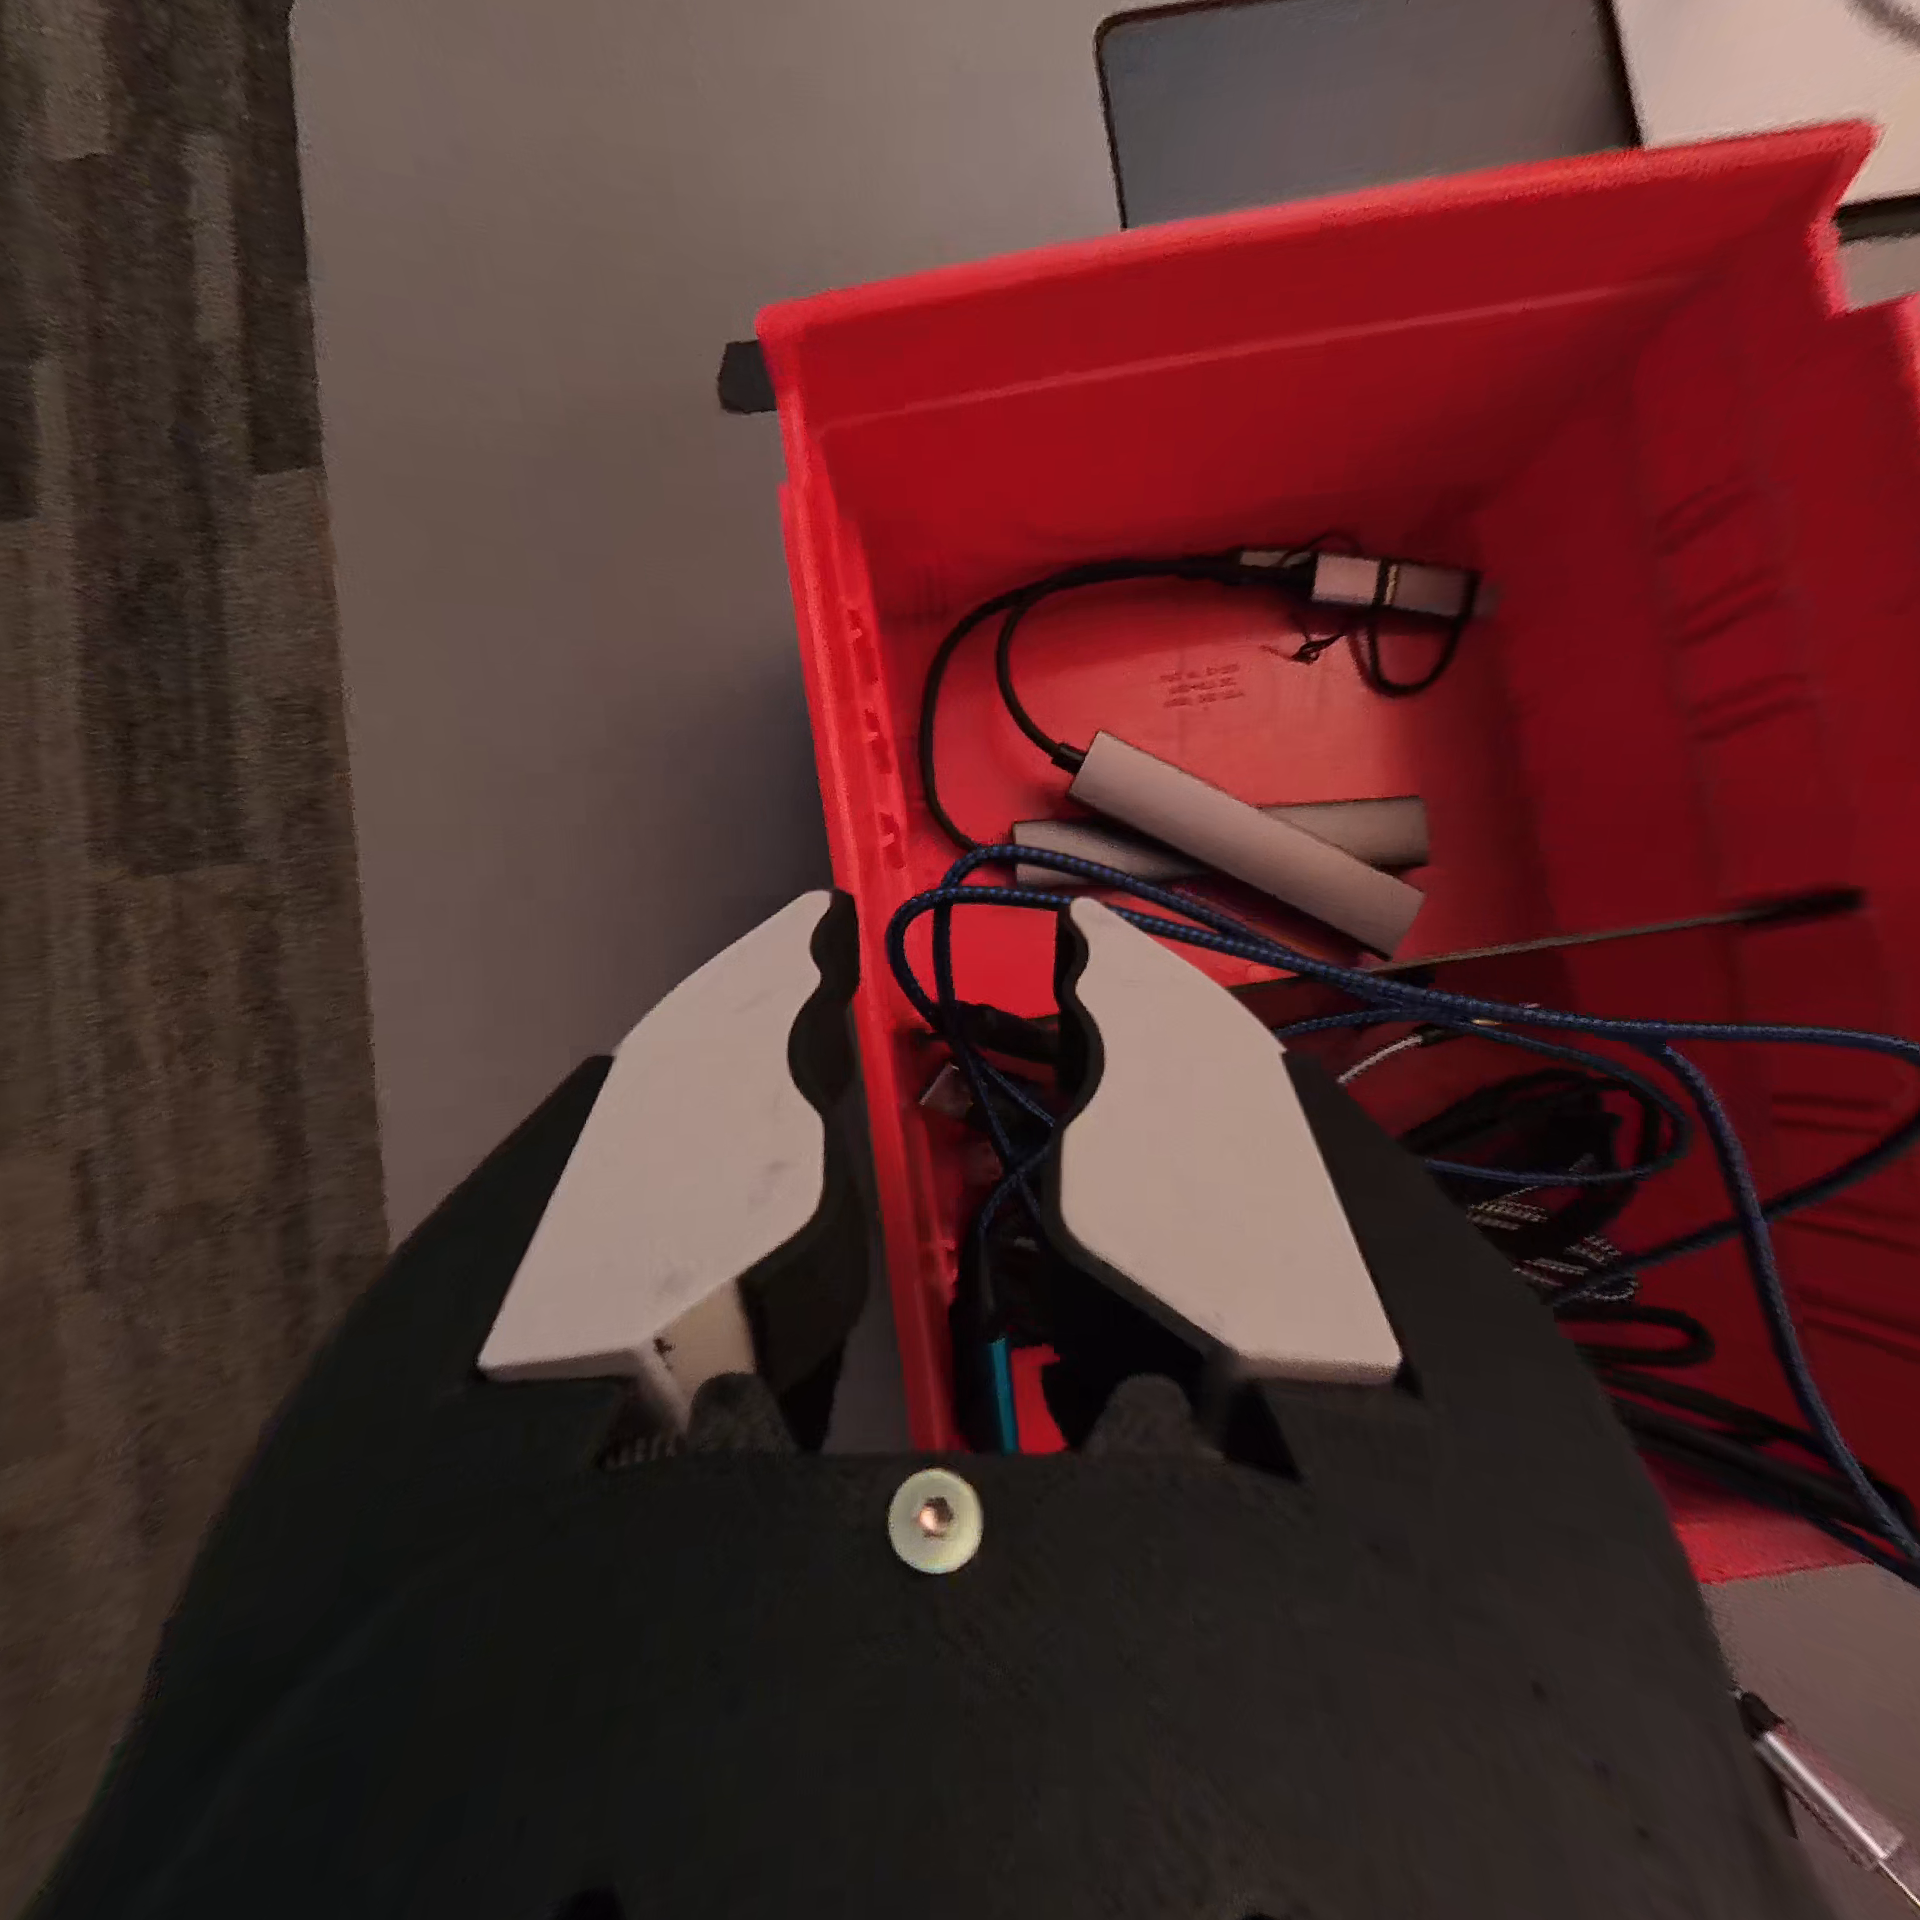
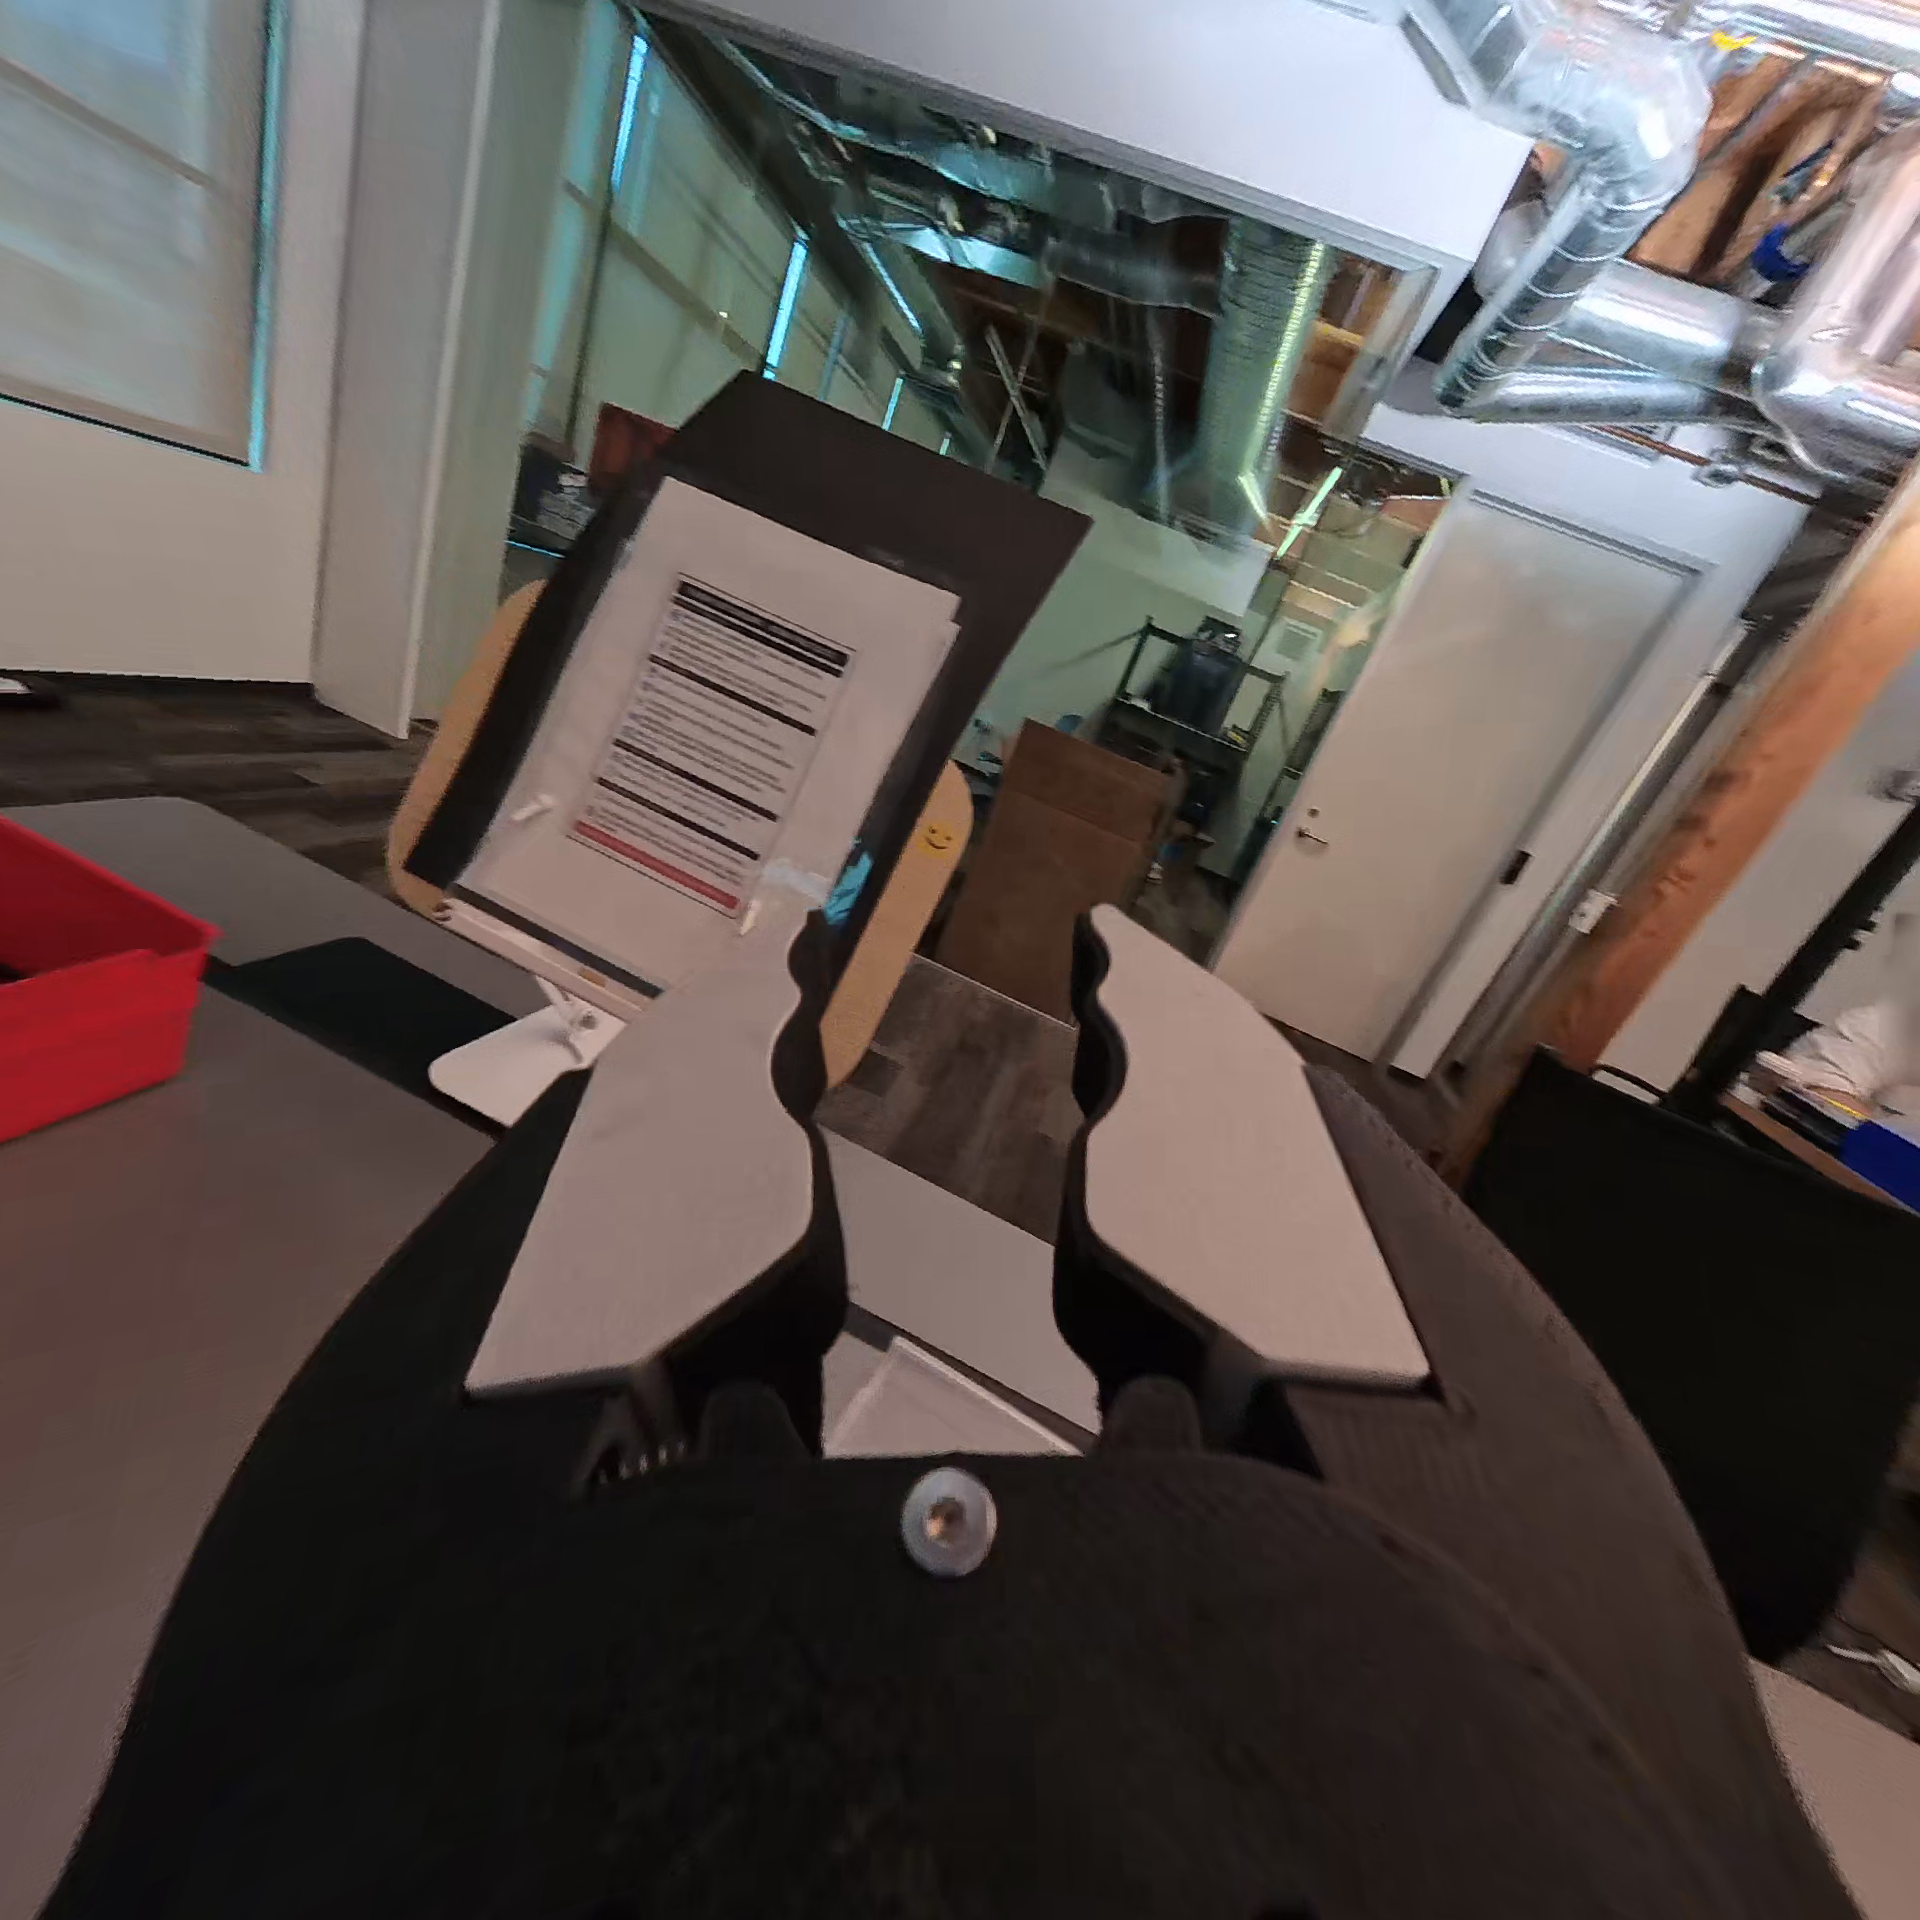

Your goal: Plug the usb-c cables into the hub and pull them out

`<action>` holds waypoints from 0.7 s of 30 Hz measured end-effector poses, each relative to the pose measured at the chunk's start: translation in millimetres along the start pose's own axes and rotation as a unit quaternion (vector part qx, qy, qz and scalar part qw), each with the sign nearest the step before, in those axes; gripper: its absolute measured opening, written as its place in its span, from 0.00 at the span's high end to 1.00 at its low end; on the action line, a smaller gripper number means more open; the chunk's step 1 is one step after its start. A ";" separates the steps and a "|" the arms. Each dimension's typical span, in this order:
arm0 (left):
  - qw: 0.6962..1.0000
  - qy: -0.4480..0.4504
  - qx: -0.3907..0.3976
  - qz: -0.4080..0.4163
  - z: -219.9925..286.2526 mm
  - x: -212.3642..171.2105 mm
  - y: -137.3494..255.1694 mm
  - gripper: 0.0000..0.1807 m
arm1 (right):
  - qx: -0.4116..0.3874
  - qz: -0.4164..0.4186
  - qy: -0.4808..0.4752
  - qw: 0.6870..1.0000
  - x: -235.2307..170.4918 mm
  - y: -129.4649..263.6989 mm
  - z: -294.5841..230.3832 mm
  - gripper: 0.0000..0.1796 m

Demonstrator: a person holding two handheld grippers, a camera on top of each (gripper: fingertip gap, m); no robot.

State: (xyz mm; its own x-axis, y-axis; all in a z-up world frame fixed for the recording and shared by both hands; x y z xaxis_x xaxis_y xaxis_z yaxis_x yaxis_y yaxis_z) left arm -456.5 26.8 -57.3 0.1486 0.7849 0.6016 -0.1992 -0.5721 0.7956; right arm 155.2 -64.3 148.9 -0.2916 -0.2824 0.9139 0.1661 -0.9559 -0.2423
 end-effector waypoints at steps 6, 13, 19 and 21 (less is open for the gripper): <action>0.994 -0.038 0.090 -0.052 -2.3 -1.7 0.0 0.78 | 0.051 -0.025 0.032 0.998 -19.2 -9.7 -24.2 0.75; 0.987 -0.035 0.109 -0.113 -6.9 -11.3 -23.8 0.80 | 0.071 -0.041 0.017 0.997 -31.0 -17.3 -27.1 0.75; 0.992 -0.015 0.093 -0.089 -9.8 -10.9 -14.5 0.91 | 0.061 -0.051 0.065 0.995 -34.0 -17.5 -33.3 0.75; 0.993 -0.011 0.086 -0.076 -10.0 -10.4 -7.5 0.95 | 0.063 -0.052 0.077 0.994 -33.6 -16.4 -36.1 0.75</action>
State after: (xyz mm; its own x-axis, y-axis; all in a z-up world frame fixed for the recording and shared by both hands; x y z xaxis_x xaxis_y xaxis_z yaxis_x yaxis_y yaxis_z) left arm -466.2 25.2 -70.3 0.1855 0.8615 0.4727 -0.0038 -0.4804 0.8771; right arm 128.3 -42.1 110.4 -0.4532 -0.2017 0.8683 0.2421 -0.9653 -0.0979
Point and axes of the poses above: each gripper's, where its closed fingertips meet, y back along the fingers, x out of its top, z = x × y across the jaws, the point moved 5 cm from there along y, back along the fingers, and after that the axes turned 9 degrees about -x, right-handed, at the moved point
